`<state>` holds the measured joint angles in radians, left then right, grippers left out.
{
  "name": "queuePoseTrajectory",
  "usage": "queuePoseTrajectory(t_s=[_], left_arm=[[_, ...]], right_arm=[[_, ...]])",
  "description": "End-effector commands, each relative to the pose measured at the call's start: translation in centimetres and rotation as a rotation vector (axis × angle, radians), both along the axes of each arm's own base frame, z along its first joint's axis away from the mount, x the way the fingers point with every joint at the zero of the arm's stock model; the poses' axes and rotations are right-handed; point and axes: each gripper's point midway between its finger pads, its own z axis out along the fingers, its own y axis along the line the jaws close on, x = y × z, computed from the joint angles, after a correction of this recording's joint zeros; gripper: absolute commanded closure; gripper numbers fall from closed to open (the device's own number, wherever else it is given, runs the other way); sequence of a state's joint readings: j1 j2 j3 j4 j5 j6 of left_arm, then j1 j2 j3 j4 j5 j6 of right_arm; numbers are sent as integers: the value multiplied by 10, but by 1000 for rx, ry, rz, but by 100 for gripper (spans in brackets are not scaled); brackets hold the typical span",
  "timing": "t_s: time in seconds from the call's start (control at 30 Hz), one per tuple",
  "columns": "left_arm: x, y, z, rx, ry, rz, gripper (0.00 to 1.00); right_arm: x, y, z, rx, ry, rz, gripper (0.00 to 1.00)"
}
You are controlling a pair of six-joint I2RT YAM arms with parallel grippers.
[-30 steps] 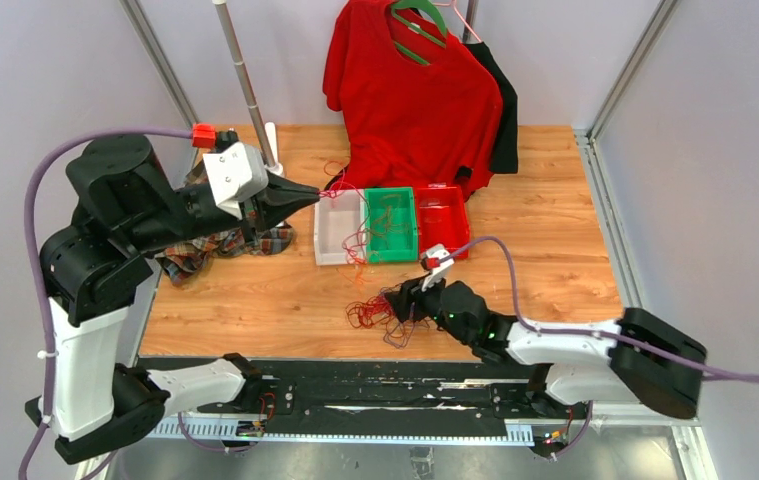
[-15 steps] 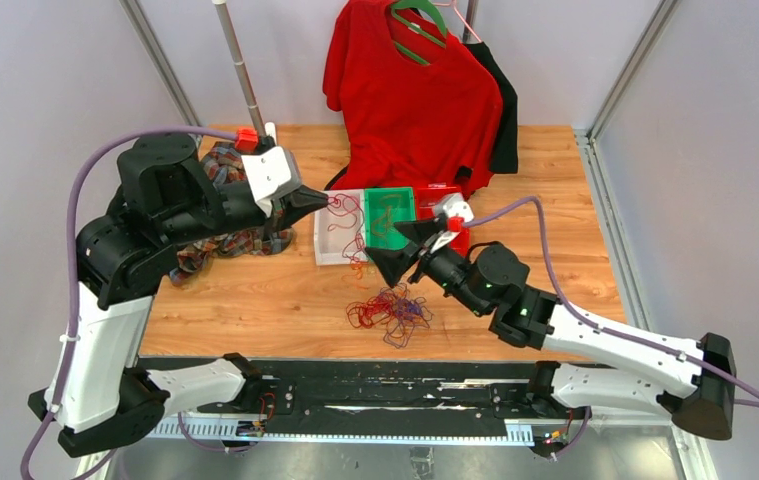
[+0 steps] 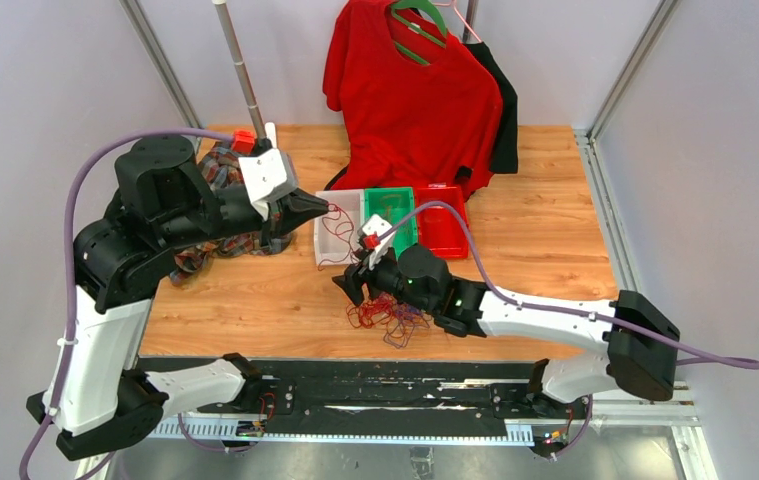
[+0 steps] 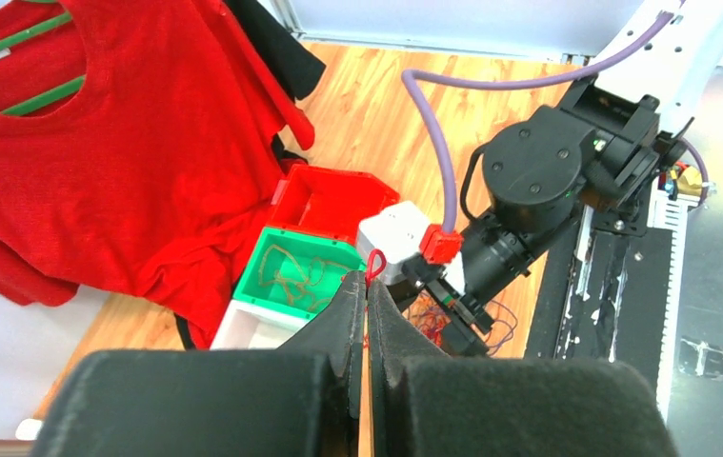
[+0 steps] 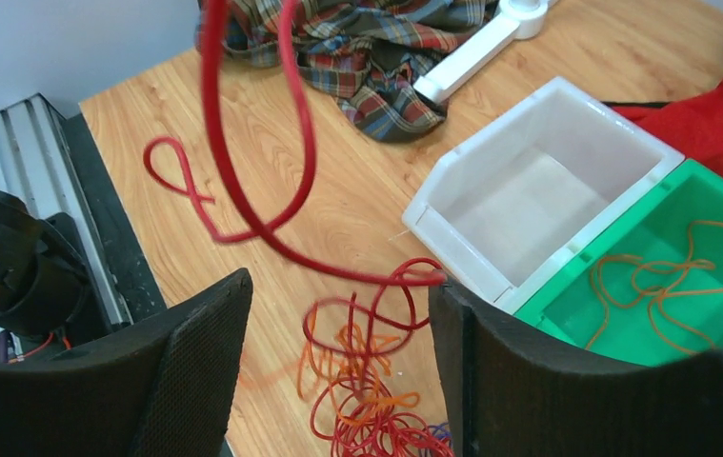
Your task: Untangle the cables
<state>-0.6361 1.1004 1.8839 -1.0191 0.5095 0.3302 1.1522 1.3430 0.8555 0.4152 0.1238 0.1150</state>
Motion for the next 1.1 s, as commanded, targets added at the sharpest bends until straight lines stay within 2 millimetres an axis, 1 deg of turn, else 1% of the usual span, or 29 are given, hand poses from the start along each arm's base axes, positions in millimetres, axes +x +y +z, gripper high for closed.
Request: queuePoseTrajectory(t_s=[0.0, 0.1, 0.2, 0.27, 0.37, 0.4, 0.47, 0.5, 0.57, 0.6, 0.73, 0.83, 0.97, 1.03, 1.07], left_arm=[[-10, 1, 22, -61, -16, -15, 100], [-11, -1, 27, -80, 6, -19, 99], [-13, 0, 35, -100, 4, -17, 99], [-16, 2, 42, -113, -13, -16, 100], [-19, 8, 54, -131, -52, -3, 99], [-19, 9, 58, -136, -66, 2, 100], [-19, 13, 66, -145, -96, 13, 100], [-19, 15, 71, -152, -111, 22, 100], [-18, 18, 79, -157, -144, 38, 99], [-19, 21, 84, -161, -164, 47, 99], [-18, 30, 105, -180, -244, 82, 99], [-16, 34, 114, -184, -286, 106, 99], [-5, 40, 117, -160, -324, 160, 99], [3, 39, 108, -131, -319, 176, 99], [6, 38, 102, -115, -312, 178, 100]], right_arm=[[9, -4, -18, 13, 21, -36, 33], [9, -13, -48, 9, 54, -69, 34], [11, -21, -75, -15, 88, -100, 37], [11, -24, -85, -20, 105, -109, 40], [11, -30, -93, -22, 125, -132, 44], [11, -32, -97, -22, 135, -139, 44], [11, -38, -105, -23, 159, -155, 39], [10, -40, -110, -20, 176, -164, 38], [10, -47, -120, -20, 201, -185, 38], [10, -53, -129, -26, 218, -201, 38], [10, -68, -151, -40, 260, -243, 40], [9, -77, -164, -53, 286, -265, 41], [5, -86, -177, -66, 311, -279, 42], [3, -89, -178, -63, 315, -281, 42], [3, -89, -174, -53, 313, -280, 42]])
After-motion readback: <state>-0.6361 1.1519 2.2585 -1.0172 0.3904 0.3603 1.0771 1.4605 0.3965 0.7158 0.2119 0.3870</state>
